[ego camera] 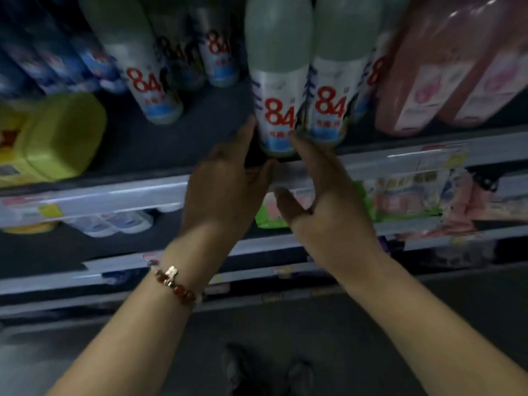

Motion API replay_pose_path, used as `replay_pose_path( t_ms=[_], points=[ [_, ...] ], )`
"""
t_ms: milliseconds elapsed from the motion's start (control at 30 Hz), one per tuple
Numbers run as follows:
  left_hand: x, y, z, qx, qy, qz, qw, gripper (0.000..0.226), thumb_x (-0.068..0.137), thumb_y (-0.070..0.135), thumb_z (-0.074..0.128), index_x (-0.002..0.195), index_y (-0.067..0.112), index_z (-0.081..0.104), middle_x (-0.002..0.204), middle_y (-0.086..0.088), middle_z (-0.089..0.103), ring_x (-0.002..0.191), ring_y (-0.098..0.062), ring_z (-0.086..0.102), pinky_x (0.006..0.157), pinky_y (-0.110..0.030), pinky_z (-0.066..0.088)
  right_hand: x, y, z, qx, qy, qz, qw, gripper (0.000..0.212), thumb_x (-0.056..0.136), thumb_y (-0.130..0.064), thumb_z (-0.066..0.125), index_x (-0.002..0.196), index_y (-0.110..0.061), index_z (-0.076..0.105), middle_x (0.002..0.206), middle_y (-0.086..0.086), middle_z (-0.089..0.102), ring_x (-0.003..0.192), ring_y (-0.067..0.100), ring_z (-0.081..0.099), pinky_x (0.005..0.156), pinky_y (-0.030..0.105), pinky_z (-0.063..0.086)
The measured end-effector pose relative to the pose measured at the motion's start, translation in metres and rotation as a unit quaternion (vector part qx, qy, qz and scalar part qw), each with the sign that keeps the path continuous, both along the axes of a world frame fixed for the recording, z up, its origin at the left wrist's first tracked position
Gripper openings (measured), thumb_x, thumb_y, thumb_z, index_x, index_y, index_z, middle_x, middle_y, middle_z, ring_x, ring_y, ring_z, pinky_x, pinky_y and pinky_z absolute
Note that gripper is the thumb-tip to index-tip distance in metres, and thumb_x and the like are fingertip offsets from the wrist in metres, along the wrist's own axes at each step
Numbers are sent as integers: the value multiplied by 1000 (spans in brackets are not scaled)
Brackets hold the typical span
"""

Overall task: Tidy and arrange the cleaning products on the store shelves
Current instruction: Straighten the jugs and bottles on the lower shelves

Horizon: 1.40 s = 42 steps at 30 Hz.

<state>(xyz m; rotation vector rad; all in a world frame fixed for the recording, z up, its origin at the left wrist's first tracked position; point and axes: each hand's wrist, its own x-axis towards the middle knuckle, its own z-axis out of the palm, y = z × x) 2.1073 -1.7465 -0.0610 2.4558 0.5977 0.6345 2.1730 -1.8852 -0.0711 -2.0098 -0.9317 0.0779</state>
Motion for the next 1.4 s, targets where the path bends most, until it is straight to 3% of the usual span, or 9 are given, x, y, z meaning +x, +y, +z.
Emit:
replay_pose_path(
  t_ms=[67,167,333,467,567,733,1033,1233,1400],
  points=[
    [-33,-4,-13,82,3,6,997,52,98,31,60,147,16,52,146,-11,57,134,-25,50,113,-38,40,-7,-7,4,-107,-49,34,992,76,97,-34,63,160,-30,21,166,-11,21,151,3,9,117,16,9],
    [-92,-10,-39,118,71,16,990,61,95,43,49,147,12,52,154,-11,49,145,-31,41,118,-47,37,-21,-7,3,-251,-84,114,958,79,99,-44,53,161,-33,5,168,-13,1,151,3,-10,117,18,-10],
    [-178,11,-62,82,265,103,955,77,90,57,42,149,9,46,157,-22,40,143,-46,38,113,-60,37,-70,32,-17,-319,-70,205,923,80,96,-49,56,161,-28,14,170,-2,3,156,19,-3,124,32,-4],
    [-230,30,-68,78,328,137,931,82,90,64,34,150,9,45,158,-23,39,142,-49,37,113,-62,34,-115,65,-26,-325,-57,246,912,80,96,-51,57,161,-30,16,170,-3,4,157,20,-3,128,39,3],
    [-268,49,-68,64,326,157,930,85,90,66,31,155,11,34,160,-21,36,144,-46,35,115,-60,32,-159,91,-19,-336,-65,266,901,82,95,-52,57,161,-29,14,170,-3,6,156,22,0,127,40,7],
    [-350,94,-58,13,306,185,934,90,91,69,31,163,22,2,171,-8,8,157,-30,8,125,-49,10,-242,142,-6,-345,-68,289,891,86,96,-51,55,161,-30,3,169,-8,9,156,17,3,128,39,6],
    [-517,214,-30,43,257,264,929,87,97,64,39,163,24,-2,171,-11,1,157,-31,6,126,-47,10,-393,275,29,-247,-59,297,921,84,96,-48,60,159,-41,5,168,-16,2,154,4,-4,127,34,4],
    [-557,285,-14,70,222,280,931,88,93,67,33,164,22,7,170,-13,11,156,-32,15,124,-50,18,-443,350,42,-193,-67,315,927,84,96,-47,61,160,-40,6,167,-17,4,153,2,-2,123,27,6],
    [-573,346,-15,61,206,304,928,86,96,65,43,163,24,7,170,-10,9,156,-30,13,124,-47,16,-456,417,34,-172,8,329,929,81,95,-48,62,159,-40,14,165,-19,16,151,-1,13,117,22,18]
  ],
)
